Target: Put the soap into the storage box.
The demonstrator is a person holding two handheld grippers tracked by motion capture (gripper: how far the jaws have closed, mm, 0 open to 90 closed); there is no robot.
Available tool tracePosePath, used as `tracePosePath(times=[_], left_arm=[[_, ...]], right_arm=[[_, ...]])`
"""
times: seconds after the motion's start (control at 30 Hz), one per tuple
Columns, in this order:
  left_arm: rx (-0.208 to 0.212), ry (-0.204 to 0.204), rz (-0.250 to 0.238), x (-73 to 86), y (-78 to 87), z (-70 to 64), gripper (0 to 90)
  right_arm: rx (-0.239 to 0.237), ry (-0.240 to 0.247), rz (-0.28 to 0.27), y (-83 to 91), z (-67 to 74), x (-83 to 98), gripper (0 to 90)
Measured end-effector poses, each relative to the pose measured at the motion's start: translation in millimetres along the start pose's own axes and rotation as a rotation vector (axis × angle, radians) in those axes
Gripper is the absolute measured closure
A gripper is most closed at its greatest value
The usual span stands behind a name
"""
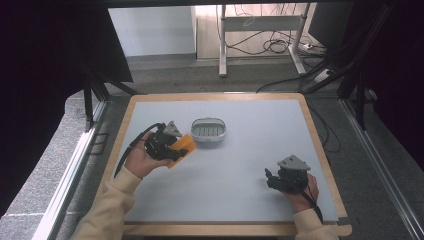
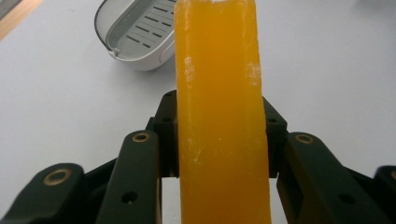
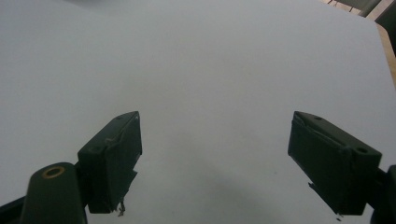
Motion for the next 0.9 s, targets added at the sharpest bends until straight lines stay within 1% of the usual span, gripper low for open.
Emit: tracePosePath(times=[0.17,0.23,0.37,0.6,0.67,0.83,0.9], left_arm=[[-0.001,-0.012,-0.004,-3.3,3.5,-0.2,62.0],[0.0,-0.013,-0.004,-5.1,3.2,0.0,62.0],[0.003,-0.029,-0.007,-8.9,1.4,1.4,62.0],[0.003,-0.032,-0.007,-15.2,-1.5,4.1,62.0],[0.0,-0.034,-0.007,-17.3,-1.6,5.7,62.0],[0.001,-0.027,-0.014,-21.4,-0.4,9.3,62.0],[0.022,-0.023,-0.019,-23.0,-0.1,12.2,62.0]], right_arm=[[-0.001,-0.003,0.008,-1.2,0.0,0.9,17.8],[0.002,-0.003,0.005,-1.0,-0.2,0.7,17.8],[0.004,-0.003,0.006,-0.9,-0.9,1.0,17.7],[0.006,-0.001,0.014,-1.7,-0.9,1.7,17.5],[0.008,-0.007,0.017,-1.4,-1.2,2.1,17.4],[0.01,-0.01,0.016,-1.5,-2.6,2.4,17.4],[0.012,-0.01,0.016,-2.1,-2.5,2.5,17.4]])
Point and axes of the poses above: each handheld gripper's, and its own axes: y roughly backward along the jaws, x roughly out of its underside, z roughly to its left, the point moved 5 cm from there along -y, roughly forward along the jaws, and after that the axes turned 7 degrees about z, right-handed, at the moved point
